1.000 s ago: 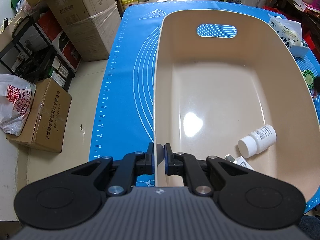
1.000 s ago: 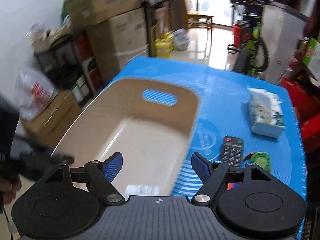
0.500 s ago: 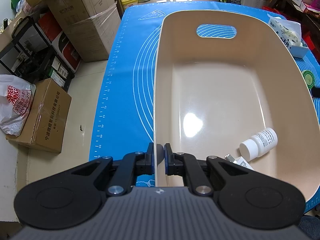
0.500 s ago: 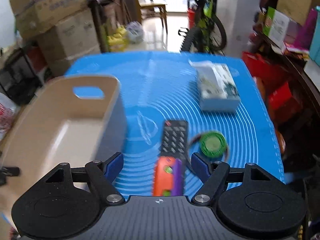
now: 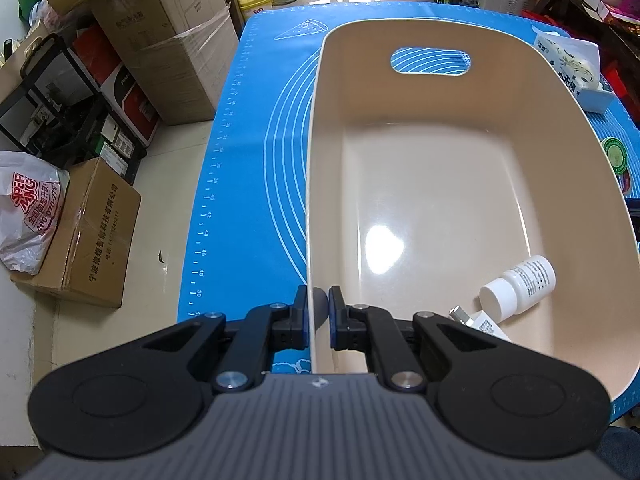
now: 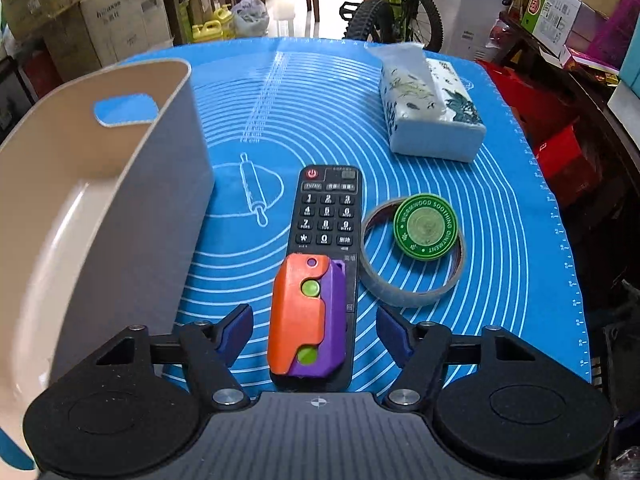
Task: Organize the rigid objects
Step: 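Move the right gripper to the orange-purple toy and grasp it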
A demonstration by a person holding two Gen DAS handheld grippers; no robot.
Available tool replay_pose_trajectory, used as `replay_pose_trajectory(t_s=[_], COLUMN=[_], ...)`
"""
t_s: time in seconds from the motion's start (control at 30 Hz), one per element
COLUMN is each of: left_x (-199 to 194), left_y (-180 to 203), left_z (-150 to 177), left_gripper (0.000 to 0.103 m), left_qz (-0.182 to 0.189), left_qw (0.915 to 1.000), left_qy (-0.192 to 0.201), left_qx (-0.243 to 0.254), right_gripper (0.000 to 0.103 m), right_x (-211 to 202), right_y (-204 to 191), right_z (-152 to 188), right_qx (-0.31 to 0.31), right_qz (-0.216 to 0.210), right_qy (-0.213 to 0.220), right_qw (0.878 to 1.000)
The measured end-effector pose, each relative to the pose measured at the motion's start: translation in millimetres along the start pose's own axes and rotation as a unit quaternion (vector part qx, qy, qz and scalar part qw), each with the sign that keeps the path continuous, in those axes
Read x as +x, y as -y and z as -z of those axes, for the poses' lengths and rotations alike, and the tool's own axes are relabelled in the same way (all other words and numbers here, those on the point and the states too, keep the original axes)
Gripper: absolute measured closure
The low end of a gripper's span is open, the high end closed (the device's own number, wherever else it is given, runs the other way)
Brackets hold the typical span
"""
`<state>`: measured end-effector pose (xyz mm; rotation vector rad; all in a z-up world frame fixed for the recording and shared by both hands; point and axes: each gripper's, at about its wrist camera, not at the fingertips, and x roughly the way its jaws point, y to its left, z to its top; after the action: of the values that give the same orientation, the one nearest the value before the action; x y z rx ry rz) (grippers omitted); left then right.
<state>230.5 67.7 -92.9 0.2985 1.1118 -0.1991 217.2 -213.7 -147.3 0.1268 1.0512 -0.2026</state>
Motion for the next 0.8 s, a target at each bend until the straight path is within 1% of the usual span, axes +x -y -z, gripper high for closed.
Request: replay_pose_trajectory(t_s=[0.07, 0.13, 0.2, 0.23, 0.27, 0.3, 0.8], left_x=[0, 0, 0, 0, 0, 0, 0], left_y=[-1, -1, -1, -1, -1, -1, -2], left_z=[0, 0, 0, 0, 0, 0, -1], left_gripper=[0.093, 0.092, 0.093, 0.093, 0.092, 0.093, 0.092], left_qz=[0.001, 0.002, 0.003, 0.003, 0.003, 0.002, 0.004], left_qw=[1.0000, 1.0000, 1.0000, 1.0000, 1.0000, 1.0000, 1.0000], left_qy=[0.000, 0.000, 0.000, -0.001, -0.001, 0.000, 0.000], left_qx=[0.000, 0.000, 0.001, 0.001, 0.001, 0.001, 0.000], right_gripper=[0.036, 0.037, 0.041, 0.046, 0.048, 0.049, 0.050], right_x=[5, 8, 11, 12, 12, 12, 6], right_y=[0, 1, 3, 3, 4, 4, 14], right_z=[1, 2, 3, 3, 3, 3, 6], right_qx=[-0.002, -0.001, 0.001, 0.001, 0.003, 0.005, 0.020], right_qz=[0.007, 0.010, 0.007, 0.002, -0.004, -0.006, -0.033], right_qy=[-0.005, -0.007, -0.007, -0.007, -0.007, -0.007, -0.002], right_qw=[1.000, 1.000, 1.000, 1.000, 1.000, 1.000, 0.999])
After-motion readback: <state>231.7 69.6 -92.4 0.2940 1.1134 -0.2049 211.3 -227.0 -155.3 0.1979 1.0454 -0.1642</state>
